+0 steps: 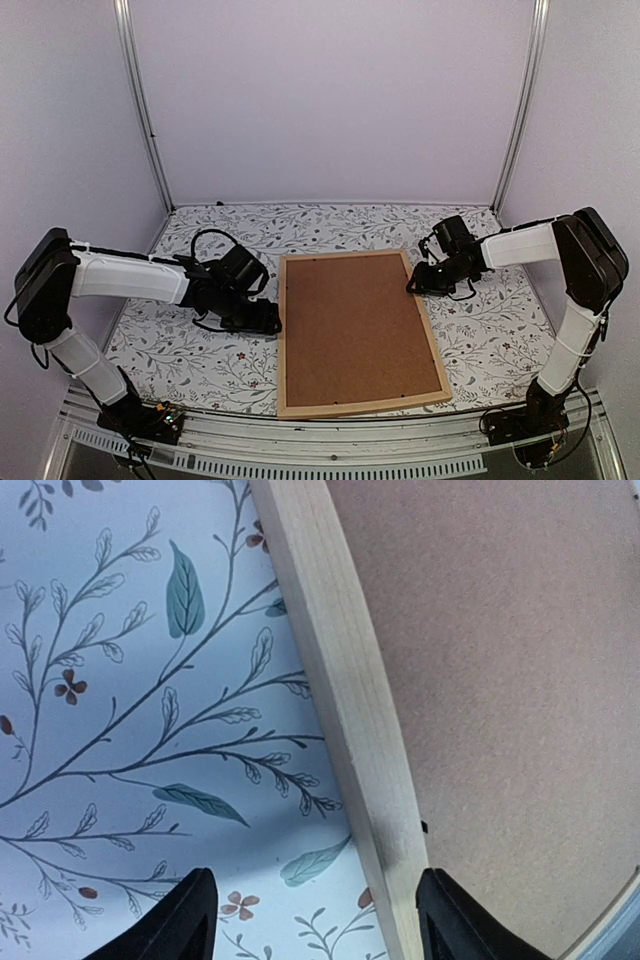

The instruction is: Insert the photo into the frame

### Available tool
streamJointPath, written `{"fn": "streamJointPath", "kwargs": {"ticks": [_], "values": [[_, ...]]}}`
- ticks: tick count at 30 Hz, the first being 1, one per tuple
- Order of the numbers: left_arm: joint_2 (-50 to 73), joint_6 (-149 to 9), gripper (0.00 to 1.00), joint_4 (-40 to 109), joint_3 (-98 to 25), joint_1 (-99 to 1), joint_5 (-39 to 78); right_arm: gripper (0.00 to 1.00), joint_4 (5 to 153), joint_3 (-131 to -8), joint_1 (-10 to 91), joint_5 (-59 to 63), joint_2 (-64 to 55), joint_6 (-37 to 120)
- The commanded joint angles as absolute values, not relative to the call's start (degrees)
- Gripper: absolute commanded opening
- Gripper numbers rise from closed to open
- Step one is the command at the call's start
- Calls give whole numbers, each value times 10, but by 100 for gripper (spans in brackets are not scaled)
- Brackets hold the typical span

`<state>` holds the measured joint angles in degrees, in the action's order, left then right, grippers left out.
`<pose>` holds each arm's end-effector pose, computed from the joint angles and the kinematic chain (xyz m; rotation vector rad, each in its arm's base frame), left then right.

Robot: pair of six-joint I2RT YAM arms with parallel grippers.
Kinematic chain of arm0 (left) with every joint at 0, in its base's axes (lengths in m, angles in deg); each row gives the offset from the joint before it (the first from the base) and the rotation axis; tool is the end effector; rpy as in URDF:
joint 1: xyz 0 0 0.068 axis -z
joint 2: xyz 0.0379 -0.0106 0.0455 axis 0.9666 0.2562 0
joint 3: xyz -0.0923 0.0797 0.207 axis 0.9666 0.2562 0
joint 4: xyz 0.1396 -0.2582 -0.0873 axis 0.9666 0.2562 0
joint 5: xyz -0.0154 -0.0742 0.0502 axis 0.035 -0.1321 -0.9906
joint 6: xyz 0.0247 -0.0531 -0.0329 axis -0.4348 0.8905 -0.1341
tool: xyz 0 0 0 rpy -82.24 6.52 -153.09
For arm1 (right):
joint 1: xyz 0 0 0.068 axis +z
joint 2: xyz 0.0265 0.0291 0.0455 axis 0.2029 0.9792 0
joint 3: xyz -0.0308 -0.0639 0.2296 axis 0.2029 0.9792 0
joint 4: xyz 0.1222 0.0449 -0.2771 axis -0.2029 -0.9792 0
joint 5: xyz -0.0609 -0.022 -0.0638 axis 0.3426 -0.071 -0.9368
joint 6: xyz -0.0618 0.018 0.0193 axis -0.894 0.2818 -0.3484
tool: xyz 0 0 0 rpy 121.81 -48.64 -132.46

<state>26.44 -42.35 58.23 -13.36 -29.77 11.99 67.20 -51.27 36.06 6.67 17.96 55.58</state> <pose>0.2362 -0.2406 0.0799 0.1464 2.7705 -0.4582 0.3453 0.1685 0.0579 -0.1612 2.6660 0.5454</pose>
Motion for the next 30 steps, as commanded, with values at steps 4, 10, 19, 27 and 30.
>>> {"fn": "streamJointPath", "kwargs": {"ticks": [4, 10, 19, 27, 30], "values": [[296, -421, 70, 587, -149, -287, 113, 37, 624, -495, 367, 49, 175, 555], [317, -425, 71, 592, -165, -287, 113, 37, 623, -494, 367, 49, 173, 555], [337, -422, 70, 592, -170, -286, 112, 37, 623, -493, 367, 48, 172, 554], [311, -413, 71, 592, -157, -286, 91, 37, 623, -490, 367, 45, 171, 554], [279, -411, 70, 602, -151, -287, 80, 37, 622, -490, 367, 45, 172, 553]]}}
